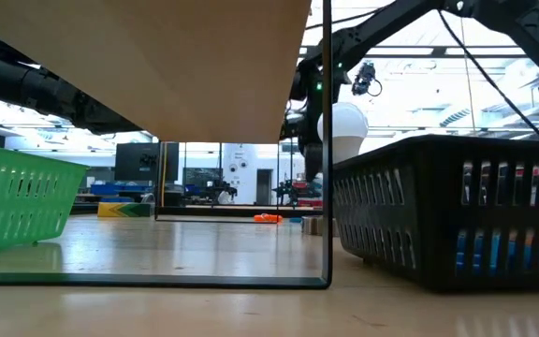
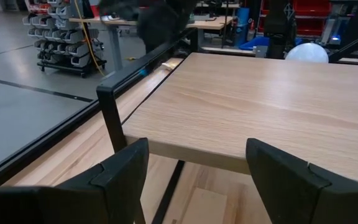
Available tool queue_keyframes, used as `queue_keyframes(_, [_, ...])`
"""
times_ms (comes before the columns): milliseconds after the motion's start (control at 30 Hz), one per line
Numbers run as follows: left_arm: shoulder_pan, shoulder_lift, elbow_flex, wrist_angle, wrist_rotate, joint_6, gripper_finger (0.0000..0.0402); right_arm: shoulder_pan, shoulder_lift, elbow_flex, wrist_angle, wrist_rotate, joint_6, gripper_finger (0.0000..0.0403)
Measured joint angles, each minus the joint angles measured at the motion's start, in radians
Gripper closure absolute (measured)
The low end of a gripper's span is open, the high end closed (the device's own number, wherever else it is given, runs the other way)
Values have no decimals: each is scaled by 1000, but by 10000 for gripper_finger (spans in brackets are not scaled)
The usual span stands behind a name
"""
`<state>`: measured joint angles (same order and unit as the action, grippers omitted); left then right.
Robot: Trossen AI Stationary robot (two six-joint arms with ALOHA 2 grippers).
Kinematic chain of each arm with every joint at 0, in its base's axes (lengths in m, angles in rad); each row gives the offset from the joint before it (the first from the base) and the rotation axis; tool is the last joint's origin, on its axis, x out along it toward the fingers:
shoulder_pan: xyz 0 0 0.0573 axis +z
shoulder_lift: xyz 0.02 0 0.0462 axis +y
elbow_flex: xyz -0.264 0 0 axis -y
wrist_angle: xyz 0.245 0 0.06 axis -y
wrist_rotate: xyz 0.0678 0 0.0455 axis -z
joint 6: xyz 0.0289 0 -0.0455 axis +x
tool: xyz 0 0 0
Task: Pick & Place Office Desk Supplies
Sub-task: Put the top blue rubber band into the black bin
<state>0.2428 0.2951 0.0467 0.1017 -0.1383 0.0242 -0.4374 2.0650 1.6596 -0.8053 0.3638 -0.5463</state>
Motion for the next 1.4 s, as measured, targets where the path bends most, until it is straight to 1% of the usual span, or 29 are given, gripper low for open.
queue_keyframes(100, [0,0,0,0,0,2,129,0,-40,0,37,11,1,403])
queue_keyframes(200, [0,0,0,0,1,2,129,5,-91,0,83,-4,10,403])
queue_keyframes(300, [0,0,0,-1,6,3,129,12,-147,0,114,-61,16,403])
queue_keyframes(400, [0,0,0,-1,7,3,129,13,-207,0,149,-202,36,403])
queue_keyframes(433, [0,0,0,-1,7,3,129,13,-228,0,166,-265,45,403])
queue_keyframes(600, [0,0,0,-2,10,3,129,14,-310,0,262,-634,45,403])
queue_keyframes(667, [0,0,0,-3,22,2,129,16,-333,0,311,-761,45,403])
queue_keyframes(733, [0,0,0,-5,30,0,129,18,-350,0,362,-853,45,403])
queue_keyframes(800, [0,0,0,-5,31,0,129,20,-364,0,399,-905,45,403])
queue_keyframes(1000, [0,0,0,-6,32,2,129,19,-393,0,462,-1006,31,403])
queue_keyframes(1133, [0,0,0,-7,33,2,129,21,-433,0,464,-1030,3,403])
queue_keyframes(1200, [0,0,0,-7,34,2,129,25,-464,-9,459,-1011,-6,403])
queue_keyframes(1267, [0,0,0,-7,34,2,129,32,-517,-58,468,-967,-16,403])
queue_keyframes(1333, [0,0,0,-8,34,2,129,45,-583,-133,527,-884,-11,403])
queue_keyframes(1400, [0,0,0,-8,34,2,129,64,-660,-233,593,-828,-3,403])
